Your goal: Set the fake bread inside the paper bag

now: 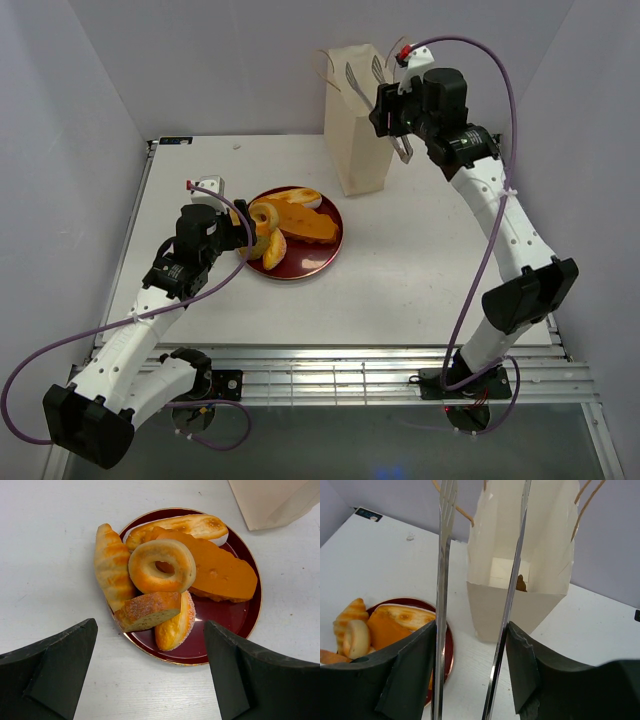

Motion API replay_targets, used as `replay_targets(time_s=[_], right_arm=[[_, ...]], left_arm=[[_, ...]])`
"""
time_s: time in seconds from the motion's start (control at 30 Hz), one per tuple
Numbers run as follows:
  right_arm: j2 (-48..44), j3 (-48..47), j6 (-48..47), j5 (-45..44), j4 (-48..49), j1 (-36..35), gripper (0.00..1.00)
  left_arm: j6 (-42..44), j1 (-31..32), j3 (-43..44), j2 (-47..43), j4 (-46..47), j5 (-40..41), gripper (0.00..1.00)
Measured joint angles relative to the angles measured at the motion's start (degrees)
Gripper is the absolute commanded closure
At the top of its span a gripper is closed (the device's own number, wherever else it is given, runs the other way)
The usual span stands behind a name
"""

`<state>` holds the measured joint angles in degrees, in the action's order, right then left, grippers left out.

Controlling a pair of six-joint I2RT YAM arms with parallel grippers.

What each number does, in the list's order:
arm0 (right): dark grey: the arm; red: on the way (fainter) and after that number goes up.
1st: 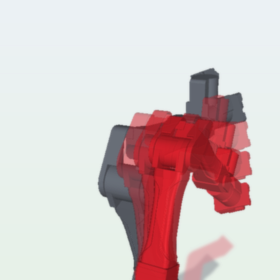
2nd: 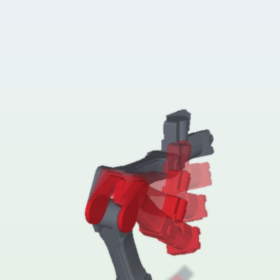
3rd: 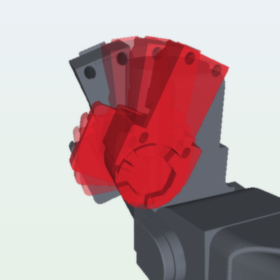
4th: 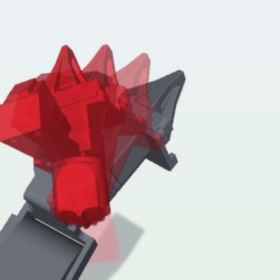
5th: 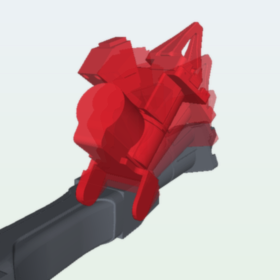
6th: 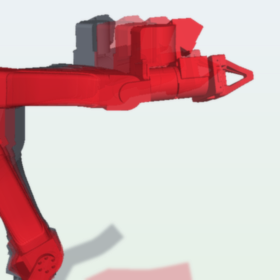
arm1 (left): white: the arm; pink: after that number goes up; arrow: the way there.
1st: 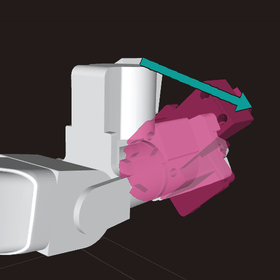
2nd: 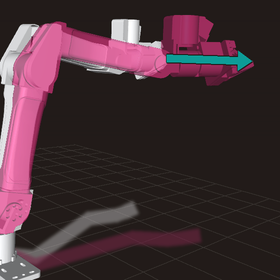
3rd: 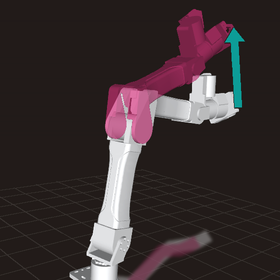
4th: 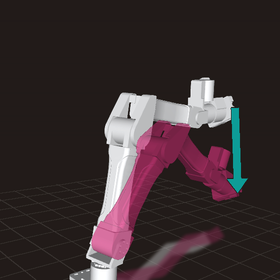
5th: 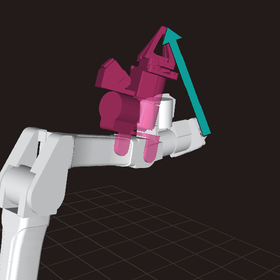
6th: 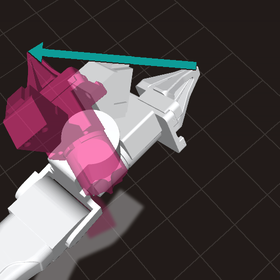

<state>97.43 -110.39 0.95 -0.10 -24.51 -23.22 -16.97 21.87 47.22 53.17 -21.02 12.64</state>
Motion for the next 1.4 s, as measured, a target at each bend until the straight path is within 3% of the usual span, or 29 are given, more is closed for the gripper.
replay_targets(time_s=[0.3,0.63,0.93,1.13,1.4], right_arm=[[-18.53,12.13,0.15,7.37,1.6,-0.94,0.37],[-33.86,35.12,0.59,15.8,3.67,-9.73,0.37],[-35.78,52.72,0.24,17.07,3.5,-19.65,0.37],[-30.84,54.01,-1.01,14.05,5.55,-23.63,0.4],[-22.4,53.66,2.73,9.81,12.33,-23.89,0.41]], left_arm=[[0.0,0.0,-0.02,0.04,0.0,0.04,0.02],[0.02,0.0,-0.02,-0.11,0.0,1.66,0.02],[-0.76,0.0,0.0,-4.44,-0.11,5.79,0.02],[-1.6,0.0,-0.02,-8.17,0.17,9.33,0.02],[-2.19,0.0,-0.02,-8.94,0.39,10.75,0.02]])
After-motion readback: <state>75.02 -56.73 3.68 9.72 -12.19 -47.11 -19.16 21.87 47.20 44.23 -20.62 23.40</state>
